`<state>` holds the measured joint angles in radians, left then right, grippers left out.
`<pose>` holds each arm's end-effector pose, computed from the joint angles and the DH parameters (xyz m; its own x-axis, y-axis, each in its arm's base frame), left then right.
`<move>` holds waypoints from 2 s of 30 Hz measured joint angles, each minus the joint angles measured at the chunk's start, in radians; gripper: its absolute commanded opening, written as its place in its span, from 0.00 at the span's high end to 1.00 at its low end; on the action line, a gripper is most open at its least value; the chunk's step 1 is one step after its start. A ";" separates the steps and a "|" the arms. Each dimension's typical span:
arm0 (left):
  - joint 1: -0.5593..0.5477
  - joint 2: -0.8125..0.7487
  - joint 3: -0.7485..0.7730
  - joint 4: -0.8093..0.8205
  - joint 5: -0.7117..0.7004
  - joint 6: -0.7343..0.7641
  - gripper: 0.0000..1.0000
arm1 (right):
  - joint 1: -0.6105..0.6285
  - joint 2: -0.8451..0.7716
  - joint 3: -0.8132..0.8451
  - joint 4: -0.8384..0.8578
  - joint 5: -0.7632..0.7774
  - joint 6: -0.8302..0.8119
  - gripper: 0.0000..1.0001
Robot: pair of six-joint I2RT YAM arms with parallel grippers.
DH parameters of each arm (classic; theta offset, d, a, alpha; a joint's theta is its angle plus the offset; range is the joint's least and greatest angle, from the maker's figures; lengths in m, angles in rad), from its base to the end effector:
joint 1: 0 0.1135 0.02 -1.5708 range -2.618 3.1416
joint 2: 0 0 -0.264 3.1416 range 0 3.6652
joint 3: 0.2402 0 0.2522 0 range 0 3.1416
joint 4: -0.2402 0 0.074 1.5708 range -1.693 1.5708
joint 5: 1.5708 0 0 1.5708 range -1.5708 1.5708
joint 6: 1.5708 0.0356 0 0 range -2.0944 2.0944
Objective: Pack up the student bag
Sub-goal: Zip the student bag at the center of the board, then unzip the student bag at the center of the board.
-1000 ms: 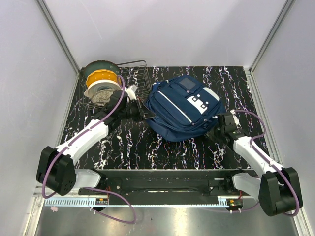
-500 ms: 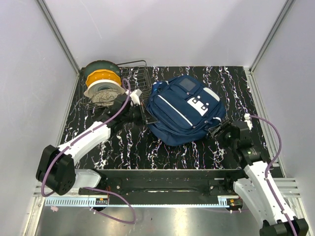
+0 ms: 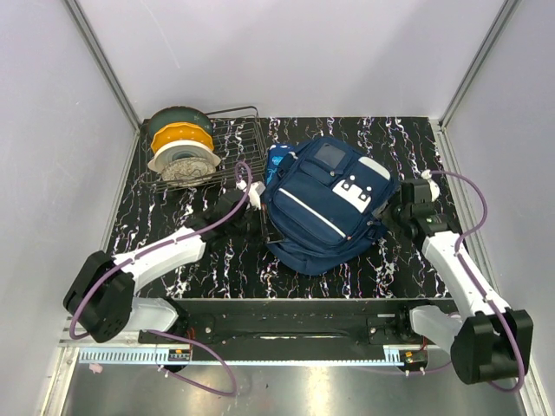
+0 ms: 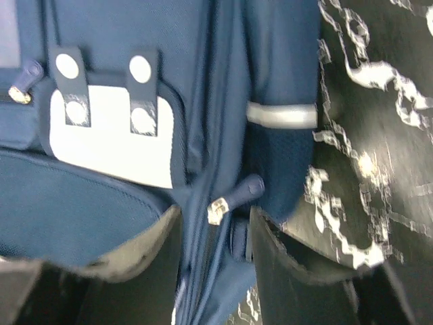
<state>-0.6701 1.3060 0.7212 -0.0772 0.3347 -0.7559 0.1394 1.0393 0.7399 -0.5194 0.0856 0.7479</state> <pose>0.2068 -0.1788 0.2169 -0.8922 -0.1196 -0.4354 0.2442 0.6834 -0.6880 0.2111 0.0265 0.2462 -0.5850 0.6022 -0.5433 0.4328 0.7983 0.4188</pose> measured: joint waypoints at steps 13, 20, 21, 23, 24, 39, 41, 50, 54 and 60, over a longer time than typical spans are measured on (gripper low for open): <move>0.051 -0.032 0.143 -0.221 -0.103 0.220 1.00 | -0.066 0.056 -0.043 0.219 -0.238 -0.353 0.38; 0.195 -0.012 0.188 -0.306 -0.050 0.339 1.00 | -0.068 0.007 -0.084 0.304 -0.411 -0.432 0.38; 0.206 -0.003 0.198 -0.318 -0.036 0.351 1.00 | -0.068 0.037 -0.077 0.309 -0.442 -0.440 0.38; 0.219 0.014 0.212 -0.332 -0.010 0.372 1.00 | -0.068 0.101 -0.062 0.312 -0.500 -0.449 0.41; 0.222 0.023 0.219 -0.337 0.000 0.382 1.00 | -0.068 0.136 -0.056 0.312 -0.530 -0.452 0.41; 0.278 0.113 0.286 -0.386 0.082 0.438 1.00 | -0.041 0.186 -0.057 0.281 -0.630 -0.401 0.48; 0.293 0.126 0.304 -0.391 0.097 0.439 1.00 | -0.041 0.174 -0.078 0.299 -0.638 -0.376 0.48; 0.319 0.204 0.378 -0.401 0.145 0.452 1.00 | -0.021 0.114 -0.205 0.340 -0.702 -0.295 0.49; 0.320 0.217 0.382 -0.400 0.162 0.453 1.00 | -0.017 0.114 -0.230 0.364 -0.720 -0.294 0.57; 0.322 0.217 0.383 -0.400 0.172 0.454 1.00 | -0.016 0.116 -0.237 0.395 -0.727 -0.298 0.74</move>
<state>-0.3481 1.5234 1.1046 -0.4774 0.5064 -0.3023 0.1234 1.1557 0.5026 -0.1242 -0.6415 0.4500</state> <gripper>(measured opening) 0.047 0.272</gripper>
